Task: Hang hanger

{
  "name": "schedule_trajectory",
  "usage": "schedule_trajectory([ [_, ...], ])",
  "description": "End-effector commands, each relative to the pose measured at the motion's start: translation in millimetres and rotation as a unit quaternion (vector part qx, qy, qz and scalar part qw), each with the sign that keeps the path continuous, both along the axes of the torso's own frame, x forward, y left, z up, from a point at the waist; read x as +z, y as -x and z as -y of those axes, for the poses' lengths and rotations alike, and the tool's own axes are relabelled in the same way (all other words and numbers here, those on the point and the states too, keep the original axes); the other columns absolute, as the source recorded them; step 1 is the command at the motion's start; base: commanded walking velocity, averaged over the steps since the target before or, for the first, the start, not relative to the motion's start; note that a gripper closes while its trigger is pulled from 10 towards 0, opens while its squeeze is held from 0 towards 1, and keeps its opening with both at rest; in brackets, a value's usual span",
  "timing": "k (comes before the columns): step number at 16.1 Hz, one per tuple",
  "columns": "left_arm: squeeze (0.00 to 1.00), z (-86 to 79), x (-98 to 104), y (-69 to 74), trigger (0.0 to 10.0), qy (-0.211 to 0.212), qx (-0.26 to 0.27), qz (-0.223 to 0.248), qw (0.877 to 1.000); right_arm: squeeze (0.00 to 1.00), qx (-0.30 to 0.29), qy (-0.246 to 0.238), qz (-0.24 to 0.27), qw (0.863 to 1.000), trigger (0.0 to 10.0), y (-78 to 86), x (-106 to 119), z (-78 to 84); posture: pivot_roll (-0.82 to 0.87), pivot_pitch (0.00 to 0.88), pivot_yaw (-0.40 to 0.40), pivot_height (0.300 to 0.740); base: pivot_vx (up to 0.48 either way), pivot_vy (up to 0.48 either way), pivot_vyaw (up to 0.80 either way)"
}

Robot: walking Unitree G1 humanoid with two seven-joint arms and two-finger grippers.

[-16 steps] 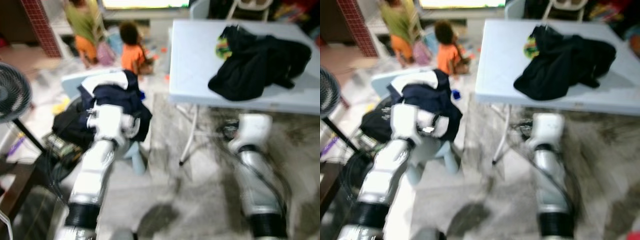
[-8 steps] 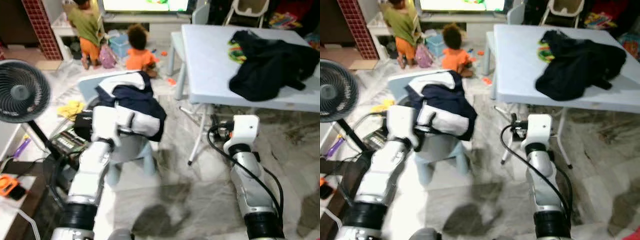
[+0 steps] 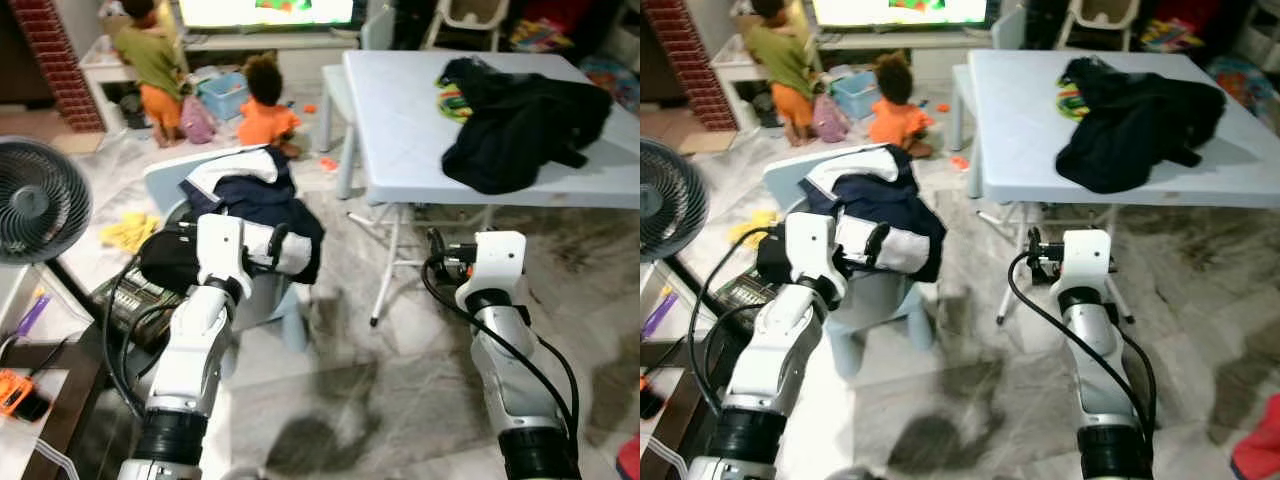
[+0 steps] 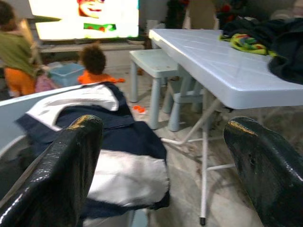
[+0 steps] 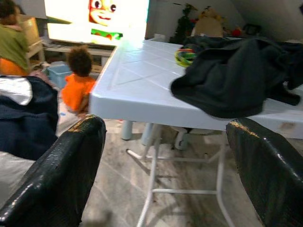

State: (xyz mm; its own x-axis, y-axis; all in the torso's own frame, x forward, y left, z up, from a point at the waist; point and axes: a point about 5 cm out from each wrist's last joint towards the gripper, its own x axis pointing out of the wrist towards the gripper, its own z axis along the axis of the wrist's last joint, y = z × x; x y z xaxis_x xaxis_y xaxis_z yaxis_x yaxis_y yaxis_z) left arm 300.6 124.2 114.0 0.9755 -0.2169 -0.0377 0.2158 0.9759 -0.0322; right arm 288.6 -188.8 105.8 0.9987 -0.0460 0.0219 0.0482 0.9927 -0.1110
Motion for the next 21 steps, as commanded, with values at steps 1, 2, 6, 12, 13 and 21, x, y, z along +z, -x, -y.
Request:
schedule_trajectory([
  [1, 0.00, -0.5, 2.9, -1.2, 10.0, 0.005, -0.001, 0.005, 1.000, 0.00, 0.001, -0.002, 0.009, 1.000, 10.0, -0.6, 5.9, 1.1, 0.02, 0.000, -0.026, 0.740, 0.401, 0.000, 0.00],
  [2, 0.00, -0.6, 2.8, -1.2, 10.0, 0.006, 0.000, 0.005, 1.000, 0.00, 0.002, -0.002, 0.009, 1.000, 10.0, -0.8, 5.9, 1.3, 0.02, 0.000, -0.026, 0.740, 0.412, 0.000, 0.00],
  [6, 0.00, -0.5, 3.2, -2.0, 10.0, 0.008, 0.003, 0.006, 1.000, 0.00, 0.013, 0.006, 0.011, 1.000, 10.0, -1.8, 6.6, -0.7, 0.02, 0.000, -0.030, 0.740, 0.421, 0.000, 0.29],
  [12, 0.00, -1.5, 2.6, -2.5, 10.0, 0.006, 0.003, 0.004, 1.000, 0.00, 0.018, 0.006, 0.009, 1.000, 10.0, -2.6, 6.9, -1.2, 0.02, 0.000, -0.031, 0.740, 0.415, 0.000, 0.26],
  [13, 0.00, -1.2, 3.0, -3.1, 10.0, 0.008, 0.003, 0.003, 1.000, 0.00, 0.018, 0.006, 0.009, 1.000, 10.0, -3.0, 6.9, -2.0, 0.02, 0.000, -0.031, 0.740, 0.412, 0.000, 0.00],
  [21, 0.00, -3.0, 0.3, -4.2, 10.0, 0.022, 0.020, -0.014, 0.999, 0.00, 0.026, 0.014, 0.009, 1.000, 10.0, -4.4, 6.3, -5.3, 0.02, 0.000, -0.033, 0.740, 0.333, 0.000, 0.44],
])
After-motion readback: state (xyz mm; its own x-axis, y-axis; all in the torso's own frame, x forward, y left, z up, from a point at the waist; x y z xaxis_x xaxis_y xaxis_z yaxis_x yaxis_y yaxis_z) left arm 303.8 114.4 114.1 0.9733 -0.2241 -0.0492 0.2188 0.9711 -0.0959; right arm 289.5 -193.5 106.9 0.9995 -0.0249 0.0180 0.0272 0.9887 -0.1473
